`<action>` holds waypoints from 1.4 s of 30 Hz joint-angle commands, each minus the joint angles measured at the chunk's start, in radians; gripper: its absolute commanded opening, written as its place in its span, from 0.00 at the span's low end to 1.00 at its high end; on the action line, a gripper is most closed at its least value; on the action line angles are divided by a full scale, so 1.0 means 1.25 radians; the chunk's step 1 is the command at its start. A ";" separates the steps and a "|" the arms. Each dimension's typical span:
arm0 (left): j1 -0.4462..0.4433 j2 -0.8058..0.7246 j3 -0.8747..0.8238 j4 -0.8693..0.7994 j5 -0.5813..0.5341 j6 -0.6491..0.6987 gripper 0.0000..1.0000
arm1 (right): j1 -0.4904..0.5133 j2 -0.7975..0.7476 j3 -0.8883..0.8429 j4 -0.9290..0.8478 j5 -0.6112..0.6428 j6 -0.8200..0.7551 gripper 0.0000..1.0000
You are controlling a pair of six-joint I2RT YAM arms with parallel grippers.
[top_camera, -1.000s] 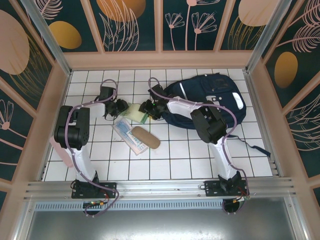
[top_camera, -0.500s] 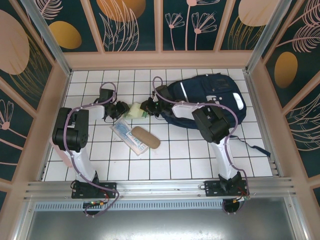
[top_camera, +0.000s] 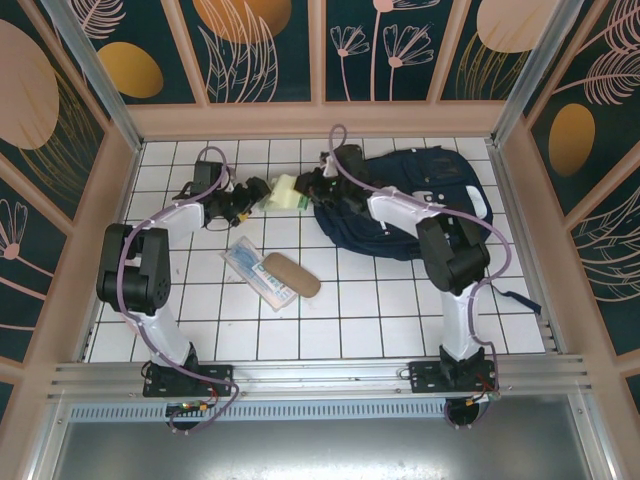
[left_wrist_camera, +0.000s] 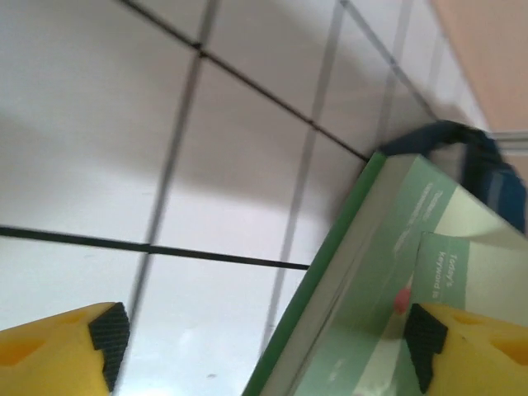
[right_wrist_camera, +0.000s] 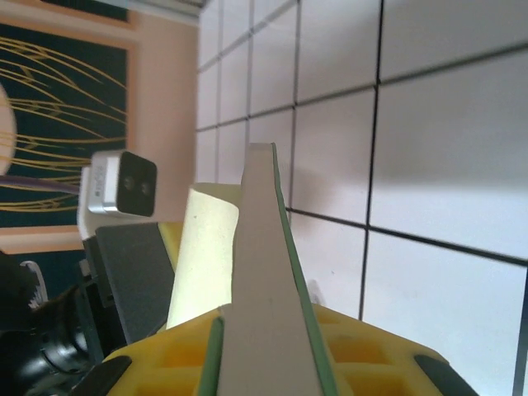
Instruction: Pack books, pencil case, and school supplies into a backpack
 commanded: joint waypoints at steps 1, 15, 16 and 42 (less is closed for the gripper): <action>-0.006 -0.022 0.022 0.062 0.089 -0.043 0.94 | -0.029 -0.063 0.045 -0.029 -0.024 -0.070 0.00; -0.004 -0.060 0.014 0.183 0.159 -0.076 0.99 | -0.043 -0.074 0.061 -0.085 -0.052 -0.100 0.00; -0.004 -0.055 0.014 0.188 0.172 -0.075 0.98 | -0.044 -0.076 0.059 -0.071 -0.067 -0.096 0.00; 0.017 -0.061 -0.102 0.580 0.324 -0.334 0.11 | -0.070 -0.074 -0.043 0.248 -0.284 0.085 0.01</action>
